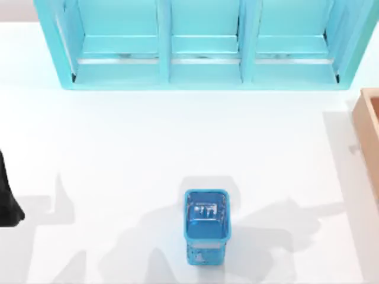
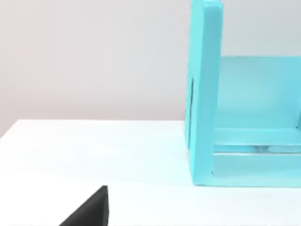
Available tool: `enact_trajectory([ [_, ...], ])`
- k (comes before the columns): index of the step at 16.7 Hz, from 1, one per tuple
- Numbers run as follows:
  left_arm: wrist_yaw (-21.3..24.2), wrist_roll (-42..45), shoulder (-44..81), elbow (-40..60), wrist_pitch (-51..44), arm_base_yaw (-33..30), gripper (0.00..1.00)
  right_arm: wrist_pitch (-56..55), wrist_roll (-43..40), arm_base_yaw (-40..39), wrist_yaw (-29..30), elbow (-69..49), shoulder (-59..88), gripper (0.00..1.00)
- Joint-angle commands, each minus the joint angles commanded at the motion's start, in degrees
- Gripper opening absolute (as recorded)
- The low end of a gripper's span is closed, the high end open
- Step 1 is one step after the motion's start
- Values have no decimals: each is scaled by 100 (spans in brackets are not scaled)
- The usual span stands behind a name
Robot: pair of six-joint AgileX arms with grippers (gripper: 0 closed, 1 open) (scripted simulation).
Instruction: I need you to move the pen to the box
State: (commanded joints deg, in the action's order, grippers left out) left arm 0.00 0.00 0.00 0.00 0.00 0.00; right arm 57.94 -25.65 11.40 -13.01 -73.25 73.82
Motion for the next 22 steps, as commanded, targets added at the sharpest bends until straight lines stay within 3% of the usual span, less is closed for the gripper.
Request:
enact_trajectory([
  [3,0,0,0,0,0,0,100,377,-256,398,163,-322,83,0],
  [8,0,0,0,0,0,0,100,359,-252,393,175,-300,69,0],
  [15,0,0,0,0,0,0,100,-969,-143,260,261,890,177,0],
  [20,0,0,0,0,0,0,100,-1115,-114,245,258,1028,195,0],
  [22,0,0,0,0,0,0,100,-1115,-114,245,258,1028,195,15],
])
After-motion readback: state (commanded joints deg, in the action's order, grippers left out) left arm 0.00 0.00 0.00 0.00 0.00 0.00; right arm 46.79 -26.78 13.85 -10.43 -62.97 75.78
